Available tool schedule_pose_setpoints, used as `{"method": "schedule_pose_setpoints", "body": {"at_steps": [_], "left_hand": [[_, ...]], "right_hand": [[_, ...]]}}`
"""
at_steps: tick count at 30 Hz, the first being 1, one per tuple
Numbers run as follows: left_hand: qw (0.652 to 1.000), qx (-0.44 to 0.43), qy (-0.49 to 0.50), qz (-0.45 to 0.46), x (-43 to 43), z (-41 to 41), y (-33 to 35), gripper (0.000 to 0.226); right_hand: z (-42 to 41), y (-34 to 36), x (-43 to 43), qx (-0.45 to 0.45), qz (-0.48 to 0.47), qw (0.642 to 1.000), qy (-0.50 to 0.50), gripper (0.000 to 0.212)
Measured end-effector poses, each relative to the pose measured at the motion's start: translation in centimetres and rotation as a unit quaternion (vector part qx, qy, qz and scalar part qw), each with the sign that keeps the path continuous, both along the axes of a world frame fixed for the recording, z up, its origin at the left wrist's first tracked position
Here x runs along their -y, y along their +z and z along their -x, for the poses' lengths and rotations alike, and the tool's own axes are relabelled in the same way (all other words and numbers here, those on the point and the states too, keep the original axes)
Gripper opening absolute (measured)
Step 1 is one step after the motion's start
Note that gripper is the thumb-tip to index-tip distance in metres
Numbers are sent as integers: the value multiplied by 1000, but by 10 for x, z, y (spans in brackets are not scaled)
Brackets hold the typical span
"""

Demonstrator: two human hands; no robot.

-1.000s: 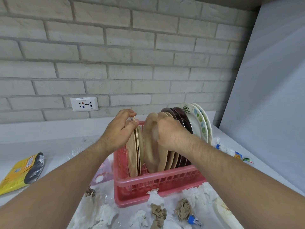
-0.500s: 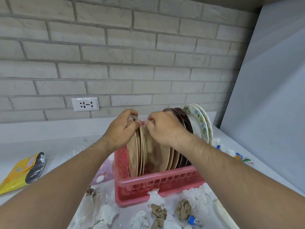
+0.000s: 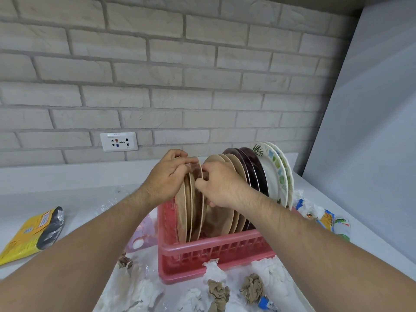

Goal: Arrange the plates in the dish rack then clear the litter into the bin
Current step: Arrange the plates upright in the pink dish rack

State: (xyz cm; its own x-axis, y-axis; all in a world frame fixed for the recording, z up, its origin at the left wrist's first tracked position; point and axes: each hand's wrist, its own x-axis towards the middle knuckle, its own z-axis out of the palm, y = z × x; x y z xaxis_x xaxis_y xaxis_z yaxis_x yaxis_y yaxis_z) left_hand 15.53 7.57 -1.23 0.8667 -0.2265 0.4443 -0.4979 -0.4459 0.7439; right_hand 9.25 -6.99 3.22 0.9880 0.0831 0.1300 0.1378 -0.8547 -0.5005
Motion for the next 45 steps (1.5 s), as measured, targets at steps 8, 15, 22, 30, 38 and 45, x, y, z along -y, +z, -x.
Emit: {"method": "schedule_pose_setpoints", "body": {"at_steps": [8, 15, 22, 30, 38, 45], "left_hand": [[998, 25, 22, -45, -10, 1, -2, 42], [996, 37, 53, -66, -10, 5, 1, 31], [996, 35, 52, -59, -8, 8, 2, 25], [997, 31, 50, -45, -11, 10, 0, 26], [998, -5, 56, -19, -10, 12, 0, 23], [999, -15, 42, -19, -8, 7, -2, 23]], "right_hand": [[3, 20, 4, 59, 131, 989, -44, 15], [7, 57, 9, 53, 212, 973, -81, 17], [5, 28, 4, 58, 236, 969, -36, 4], [2, 17, -4, 47, 187, 981, -21, 19], [5, 20, 7, 61, 270, 961, -11, 20], [4, 21, 4, 108, 261, 959, -23, 22]]}}
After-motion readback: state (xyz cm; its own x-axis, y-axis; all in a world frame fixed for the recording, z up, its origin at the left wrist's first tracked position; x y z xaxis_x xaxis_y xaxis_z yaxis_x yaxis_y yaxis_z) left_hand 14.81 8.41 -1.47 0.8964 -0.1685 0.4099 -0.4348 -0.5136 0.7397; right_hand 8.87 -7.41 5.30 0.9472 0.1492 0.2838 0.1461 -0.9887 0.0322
